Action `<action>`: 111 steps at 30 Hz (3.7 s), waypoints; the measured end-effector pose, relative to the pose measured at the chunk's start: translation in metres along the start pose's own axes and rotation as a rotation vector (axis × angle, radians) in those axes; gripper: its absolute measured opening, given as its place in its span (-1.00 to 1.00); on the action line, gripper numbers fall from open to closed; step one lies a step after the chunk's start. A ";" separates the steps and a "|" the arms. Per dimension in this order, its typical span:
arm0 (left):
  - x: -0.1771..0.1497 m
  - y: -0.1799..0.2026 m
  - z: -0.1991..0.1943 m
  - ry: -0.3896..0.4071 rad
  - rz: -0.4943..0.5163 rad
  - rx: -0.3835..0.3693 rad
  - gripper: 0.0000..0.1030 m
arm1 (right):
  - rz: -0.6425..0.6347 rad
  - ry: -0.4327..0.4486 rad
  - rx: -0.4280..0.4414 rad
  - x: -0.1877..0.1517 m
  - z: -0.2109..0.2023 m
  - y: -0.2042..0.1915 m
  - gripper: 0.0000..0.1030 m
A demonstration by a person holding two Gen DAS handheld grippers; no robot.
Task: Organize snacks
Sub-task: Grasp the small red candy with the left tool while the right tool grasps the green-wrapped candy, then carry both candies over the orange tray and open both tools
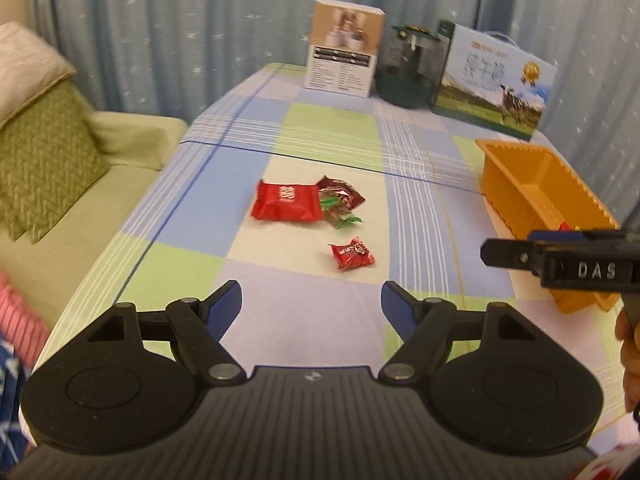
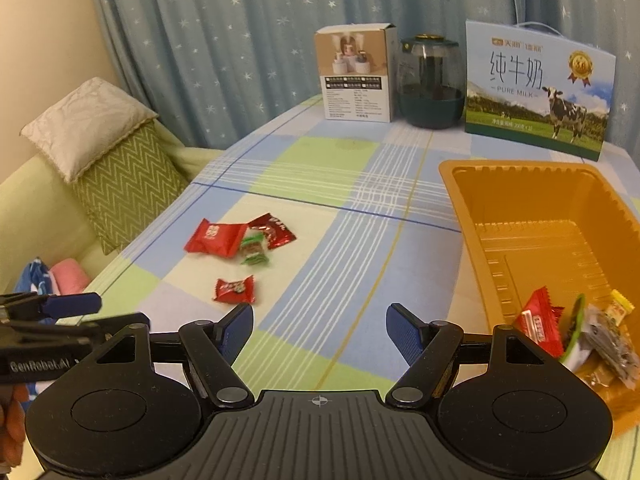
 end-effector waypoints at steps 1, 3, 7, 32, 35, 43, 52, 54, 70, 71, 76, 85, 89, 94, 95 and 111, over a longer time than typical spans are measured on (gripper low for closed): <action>0.000 0.001 0.006 -0.003 0.017 -0.006 0.44 | -0.001 -0.002 -0.002 0.000 0.004 0.001 0.44; 0.001 0.004 0.017 -0.006 0.047 -0.024 0.44 | -0.002 -0.006 -0.003 0.001 0.013 0.004 0.43; 0.003 0.011 0.039 -0.003 0.118 -0.066 0.40 | 0.000 -0.010 -0.012 0.002 0.027 0.011 0.14; -0.007 0.026 0.091 -0.061 0.188 -0.214 -0.68 | 0.008 -0.025 -0.025 -0.001 0.052 0.017 0.07; -0.010 0.016 0.083 -0.048 0.149 -0.167 -0.69 | -0.006 -0.026 -0.009 -0.002 0.056 0.011 0.07; -0.007 -0.028 0.063 0.012 -0.009 -0.002 -0.69 | -0.079 0.000 0.102 0.001 0.077 -0.020 0.06; -0.002 -0.046 0.055 0.051 -0.083 0.044 -0.69 | -0.123 0.027 0.189 0.002 0.111 -0.049 -0.22; -0.002 -0.046 0.054 0.055 -0.091 0.044 -0.69 | -0.122 0.027 0.193 0.002 0.119 -0.051 -0.25; -0.009 -0.037 0.055 0.039 -0.114 0.031 -0.69 | -0.196 0.010 0.177 -0.007 0.141 -0.059 -0.59; -0.009 -0.036 0.054 0.038 -0.113 0.029 -0.69 | -0.195 0.003 0.174 -0.008 0.139 -0.058 -0.60; -0.009 -0.029 0.049 0.035 -0.113 0.020 -0.69 | -0.173 -0.010 0.144 -0.005 0.120 -0.046 -0.60; 0.004 0.000 0.025 0.045 -0.107 -0.011 -0.69 | -0.095 0.001 0.057 0.009 0.055 -0.020 -0.60; 0.013 0.016 0.010 0.052 -0.108 -0.026 -0.69 | -0.074 0.020 0.019 0.011 0.019 -0.008 -0.60; 0.023 0.038 -0.012 0.063 -0.097 -0.043 -0.69 | -0.081 0.055 -0.001 0.017 -0.021 -0.002 -0.60; 0.025 0.043 -0.017 0.065 -0.096 -0.046 -0.69 | -0.084 0.062 -0.005 0.019 -0.029 -0.001 -0.60; 0.051 0.114 -0.088 0.112 -0.065 -0.113 -0.69 | -0.013 0.126 -0.101 0.037 -0.138 0.041 -0.60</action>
Point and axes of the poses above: each gripper's, at about its wrist camera, not at the fingertips, and z roughly the way its jaws point, y to its right, x to its top, the point moved 7 cm from there along z, roughly the way its jaws point, and after that the axes turned 10 degrees about y, right-handed, at the moved point
